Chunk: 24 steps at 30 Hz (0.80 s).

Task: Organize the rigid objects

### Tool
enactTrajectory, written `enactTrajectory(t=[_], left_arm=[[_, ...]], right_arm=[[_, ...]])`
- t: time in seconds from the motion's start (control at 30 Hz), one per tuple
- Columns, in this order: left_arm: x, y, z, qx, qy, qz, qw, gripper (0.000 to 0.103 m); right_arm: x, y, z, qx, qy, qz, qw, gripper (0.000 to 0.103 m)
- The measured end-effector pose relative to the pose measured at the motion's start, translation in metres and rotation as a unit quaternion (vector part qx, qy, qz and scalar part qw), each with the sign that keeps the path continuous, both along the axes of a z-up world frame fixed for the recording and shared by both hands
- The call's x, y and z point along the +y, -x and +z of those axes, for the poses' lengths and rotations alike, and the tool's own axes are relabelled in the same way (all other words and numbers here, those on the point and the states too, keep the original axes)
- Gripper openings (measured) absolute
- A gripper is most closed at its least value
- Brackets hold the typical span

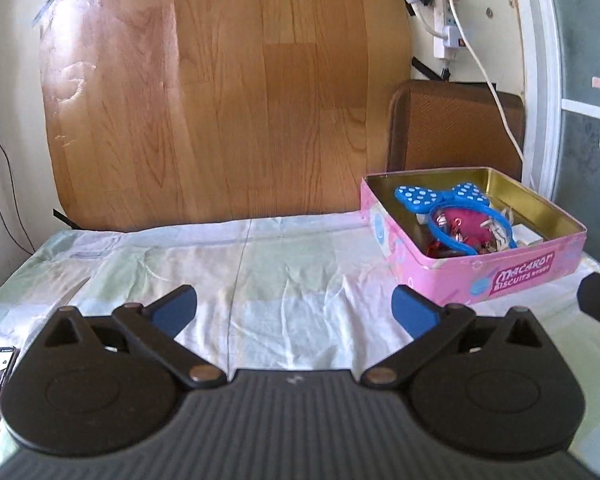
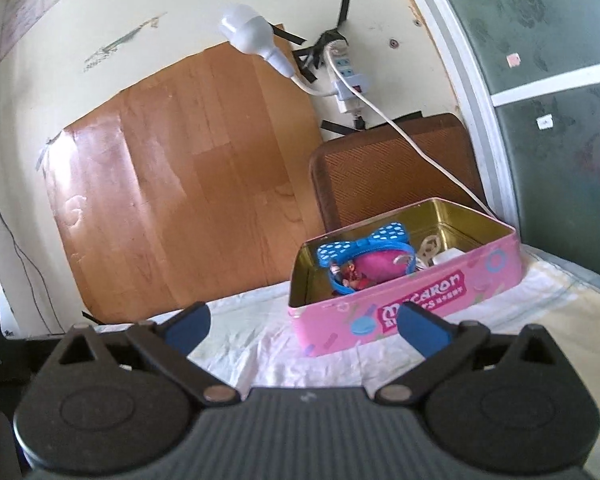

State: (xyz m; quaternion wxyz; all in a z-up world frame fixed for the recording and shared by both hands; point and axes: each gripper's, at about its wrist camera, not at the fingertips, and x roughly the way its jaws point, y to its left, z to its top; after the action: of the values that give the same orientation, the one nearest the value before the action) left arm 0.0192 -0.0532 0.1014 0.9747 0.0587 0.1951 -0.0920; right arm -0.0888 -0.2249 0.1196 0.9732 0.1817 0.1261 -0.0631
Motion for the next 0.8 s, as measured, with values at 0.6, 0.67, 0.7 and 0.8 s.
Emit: enactTrajectory(t=[0.6, 0.67, 0.7, 0.8], left_arm=[[-0.0043, 0.0075, -0.0037, 0.004, 0.003, -0.017, 0.9998, 0.103], [-0.0049, 0.0078, -0.0042, 0.005, 0.002, -0.019, 0.9998, 0.103], [-0.0050, 0.0081, -0.0042, 0.006, 0.002, -0.020, 0.9998, 0.103], [-0.0043, 0.0088, -0.0035, 0.005, 0.003, -0.024, 0.9997, 0.103]], right_arm=[[-0.0047, 0.0020, -0.0063, 0.007, -0.020, -0.004, 1.000, 0.103], [-0.0057, 0.0019, -0.0074, 0.008, -0.022, -0.005, 1.000, 0.103], [-0.0063, 0.0019, -0.0080, 0.009, -0.024, -0.005, 1.000, 0.103], [-0.0065, 0.0022, -0.0087, 0.009, -0.025, -0.006, 1.000, 0.103]])
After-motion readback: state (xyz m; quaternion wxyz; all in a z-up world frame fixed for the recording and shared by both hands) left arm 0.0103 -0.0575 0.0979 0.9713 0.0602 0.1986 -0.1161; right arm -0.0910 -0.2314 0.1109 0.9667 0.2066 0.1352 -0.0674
